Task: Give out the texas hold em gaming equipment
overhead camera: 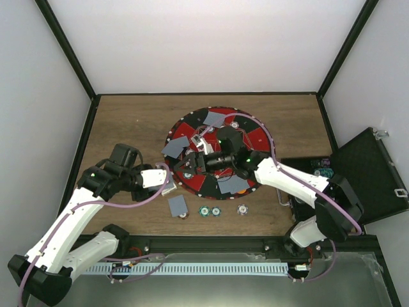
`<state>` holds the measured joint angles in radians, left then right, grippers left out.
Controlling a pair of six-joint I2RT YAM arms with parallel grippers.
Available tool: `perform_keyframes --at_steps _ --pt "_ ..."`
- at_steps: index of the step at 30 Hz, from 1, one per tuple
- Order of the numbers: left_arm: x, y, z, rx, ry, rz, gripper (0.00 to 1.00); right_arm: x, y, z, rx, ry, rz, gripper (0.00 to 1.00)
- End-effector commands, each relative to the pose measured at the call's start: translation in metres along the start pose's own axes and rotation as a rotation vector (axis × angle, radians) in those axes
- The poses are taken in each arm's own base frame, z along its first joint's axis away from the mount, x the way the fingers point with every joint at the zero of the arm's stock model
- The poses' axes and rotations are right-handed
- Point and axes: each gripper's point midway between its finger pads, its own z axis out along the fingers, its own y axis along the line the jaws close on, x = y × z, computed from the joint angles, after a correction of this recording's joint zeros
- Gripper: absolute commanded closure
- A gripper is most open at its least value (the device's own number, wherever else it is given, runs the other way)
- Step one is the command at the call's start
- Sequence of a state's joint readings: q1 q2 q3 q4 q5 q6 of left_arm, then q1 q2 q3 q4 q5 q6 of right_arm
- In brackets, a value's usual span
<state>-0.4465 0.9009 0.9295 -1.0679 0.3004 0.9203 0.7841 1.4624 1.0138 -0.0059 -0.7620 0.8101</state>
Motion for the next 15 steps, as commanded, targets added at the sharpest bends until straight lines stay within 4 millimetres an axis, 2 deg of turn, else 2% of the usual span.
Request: perform_keyframes --at_steps 1,4,10,15 --pt "-0.012 0.005 -0.007 -0.018 -0.042 0.019 0.95 0.003 0.028 0.007 -0.104 0.033 -0.006 0.1" --pt "-0.012 0.006 -0.007 -0.018 -0.041 0.018 0.95 0.008 0.029 0.014 -0.115 0.047 0.002 0.12" --pt "-0.012 0.005 -0.008 -0.02 -0.044 0.019 0.95 0.022 0.015 0.029 -0.093 0.09 0.045 0.17" --pt "-0.013 0.006 -0.009 -0.022 -0.045 0.02 0.95 0.027 0.009 0.03 -0.092 0.093 0.062 0.19"
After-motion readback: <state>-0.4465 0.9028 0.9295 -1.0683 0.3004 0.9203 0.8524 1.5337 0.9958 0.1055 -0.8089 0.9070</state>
